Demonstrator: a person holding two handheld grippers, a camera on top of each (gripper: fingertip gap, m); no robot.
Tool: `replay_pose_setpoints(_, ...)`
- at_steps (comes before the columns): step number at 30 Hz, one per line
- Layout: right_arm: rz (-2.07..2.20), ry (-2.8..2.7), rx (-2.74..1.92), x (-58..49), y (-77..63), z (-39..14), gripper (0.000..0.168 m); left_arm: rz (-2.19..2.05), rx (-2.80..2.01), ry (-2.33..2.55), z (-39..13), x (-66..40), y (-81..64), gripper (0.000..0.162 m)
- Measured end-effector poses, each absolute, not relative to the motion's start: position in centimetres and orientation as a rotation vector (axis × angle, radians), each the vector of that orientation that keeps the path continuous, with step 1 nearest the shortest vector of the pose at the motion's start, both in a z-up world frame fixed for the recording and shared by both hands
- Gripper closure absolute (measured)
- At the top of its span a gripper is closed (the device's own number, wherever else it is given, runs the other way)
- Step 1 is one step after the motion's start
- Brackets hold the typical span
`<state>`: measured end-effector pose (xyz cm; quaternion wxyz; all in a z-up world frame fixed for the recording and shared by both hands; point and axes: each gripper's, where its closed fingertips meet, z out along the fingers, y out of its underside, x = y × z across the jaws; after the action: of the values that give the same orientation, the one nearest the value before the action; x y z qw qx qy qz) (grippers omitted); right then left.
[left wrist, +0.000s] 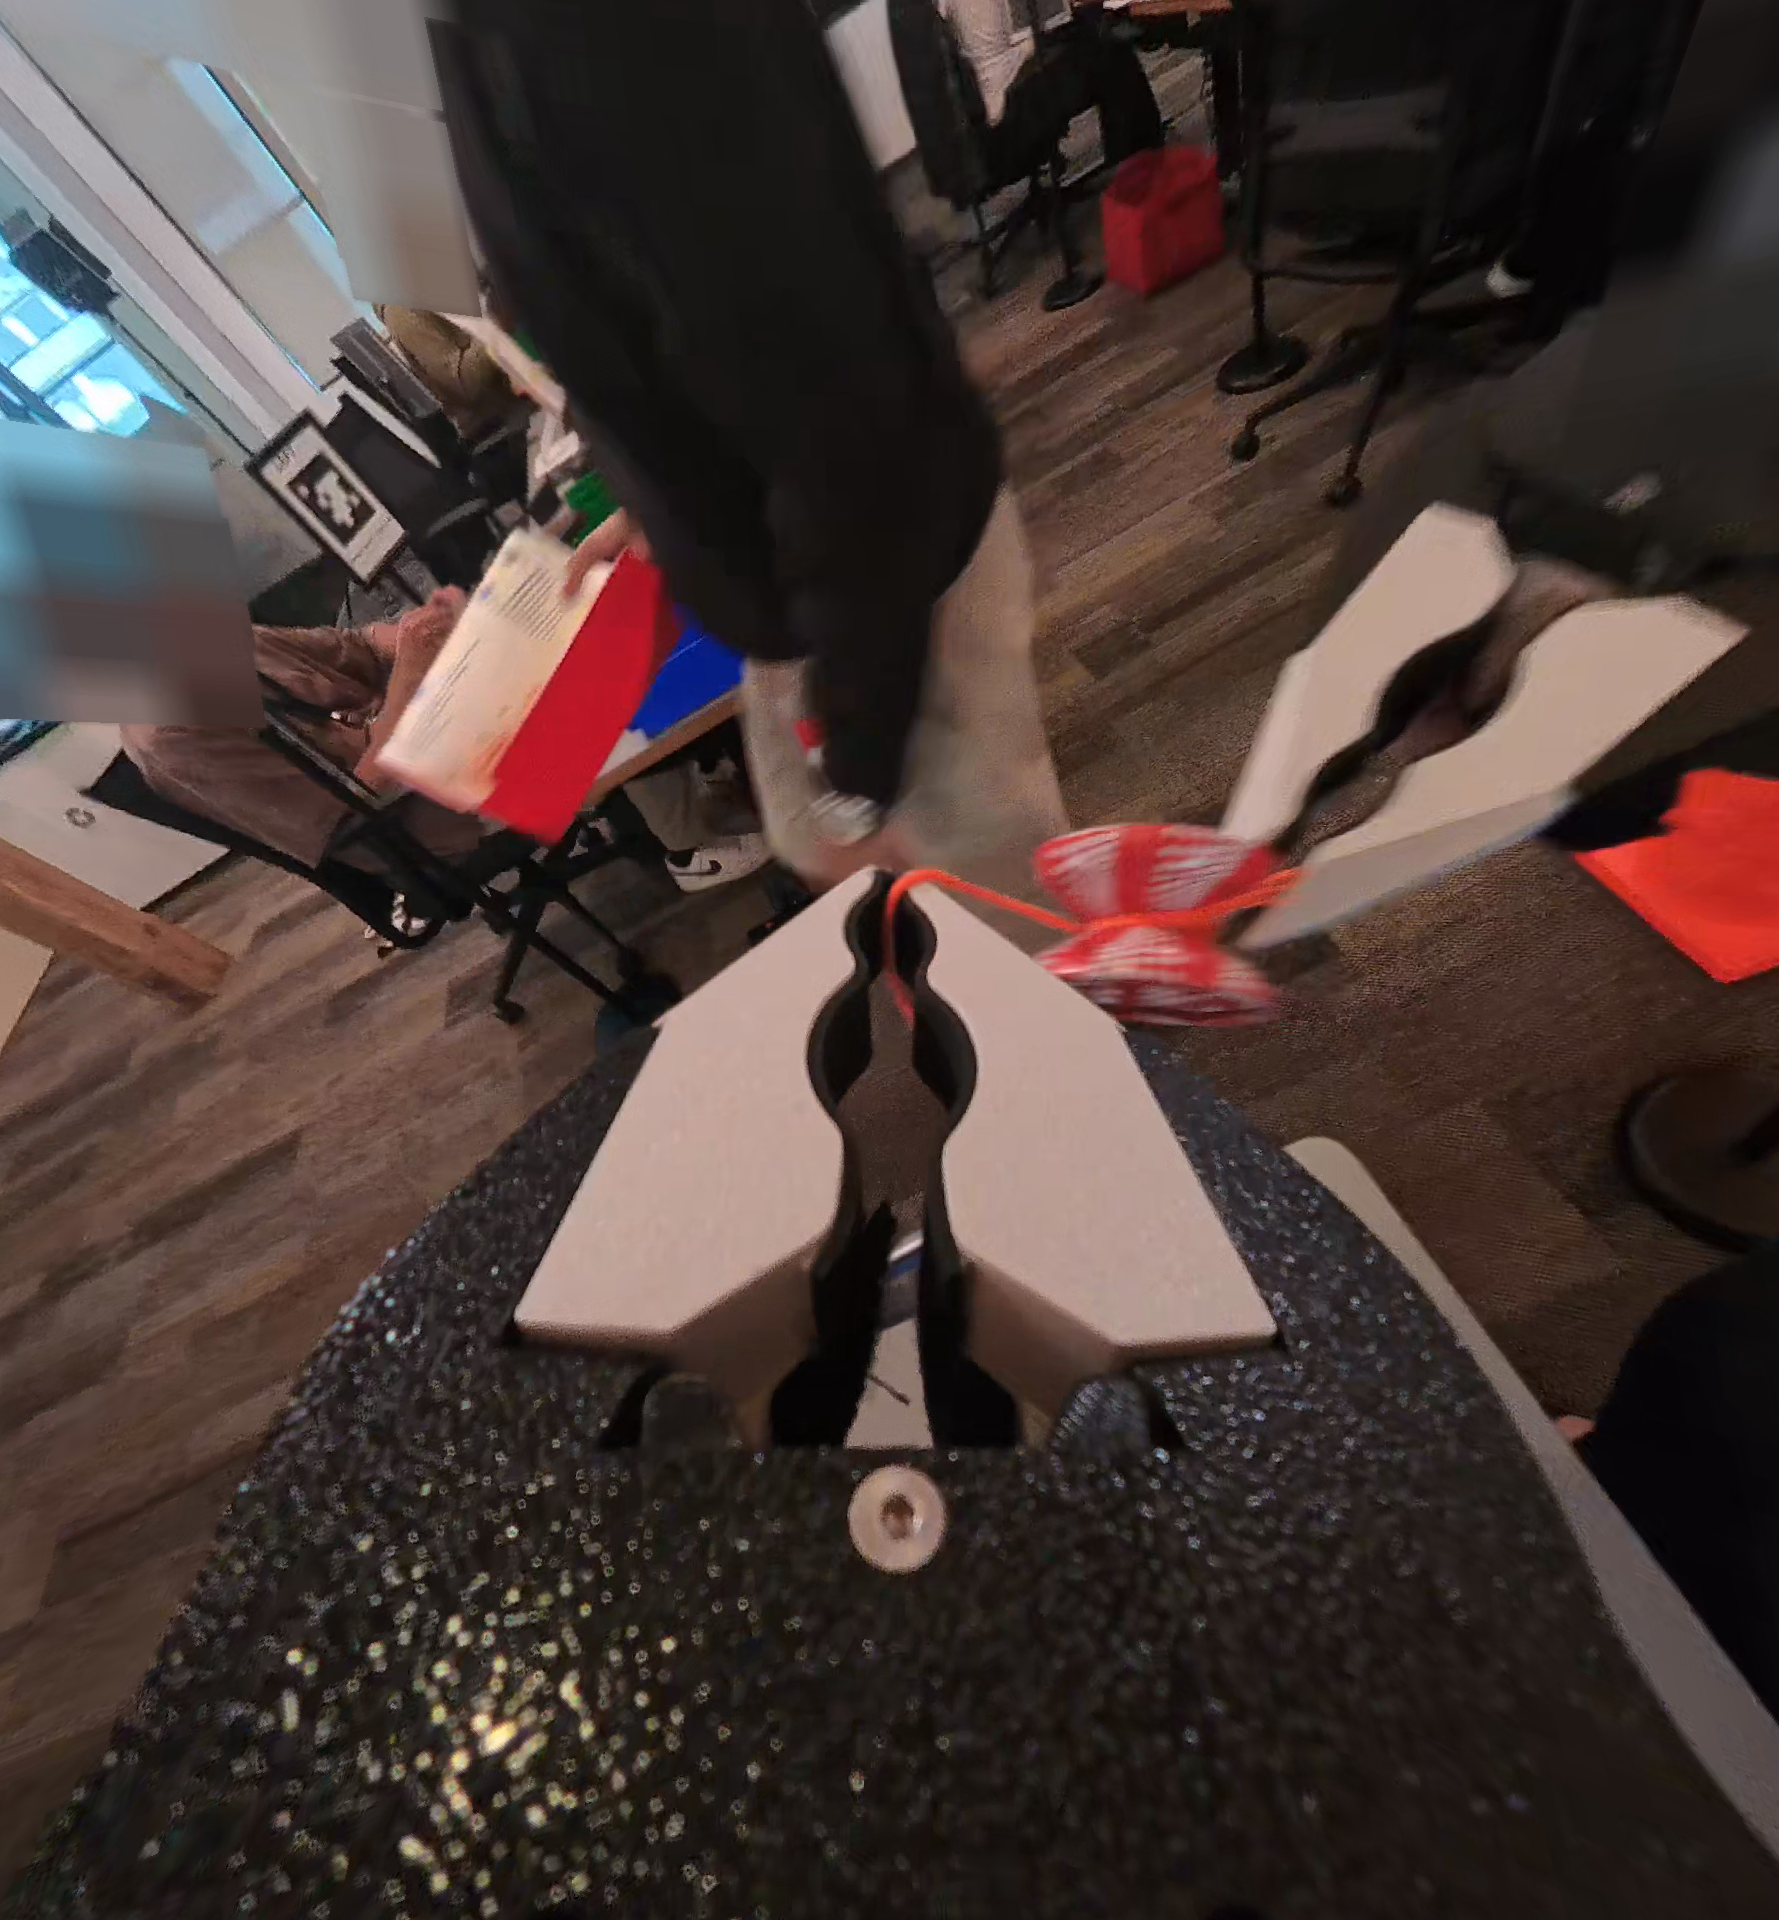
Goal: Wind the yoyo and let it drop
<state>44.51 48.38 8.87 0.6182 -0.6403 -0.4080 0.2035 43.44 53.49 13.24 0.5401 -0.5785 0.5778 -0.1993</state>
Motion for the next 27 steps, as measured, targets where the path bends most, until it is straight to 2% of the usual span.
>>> replay_pose_setpoints(3, 0.373, -0.767, -1.474, 47.5, 50.4, 9.3, 0.167, -0.500, -1.387, 1.411, 13.6, 45.4, 50.0, 0.162)
replay_pose_setpoints(5, 0.409, -0.629, -1.445, 49.4, 51.3, 10.3, 0.167, -0.525, -1.432, 1.461, 11.4, 46.3, 47.8, 0.162)
replay_pose_setpoints(12, 1.018, -0.561, -1.236, 49.6, 47.9, 13.8, 0.167, -0.717, -1.675, 1.536, 1.5, 49.6, 48.6, 0.162)
replay_pose_setpoints(14, 1.050, -0.674, -1.227, 49.0, 46.8, 13.4, 0.167, -0.661, -1.693, 1.449, 2.0, 49.5, 51.7, 0.162)
replay_pose_setpoints(17, 0.944, -0.885, -1.298, 48.4, 45.8, 11.0, 0.167, -0.623, -1.631, 1.292, 6.0, 48.6, 54.5, 0.162)
replay_pose_setpoints(21, 0.601, -0.951, -1.441, 49.7, 48.1, 8.0, 0.167, -0.641, -1.469, 1.275, 11.4, 48.7, 51.7, 0.162)
replay_pose_setpoints(24, 0.523, -0.852, -1.445, 50.4, 49.6, 8.7, 0.167, -0.571, -1.422, 1.345, 11.3, 49.6, 48.7, 0.162)
replay_pose_setpoints(27, 0.545, -0.747, -1.389, 50.8, 49.9, 10.4, 0.167, -0.509, -1.445, 1.369, 8.9, 50.0, 47.3, 0.162)
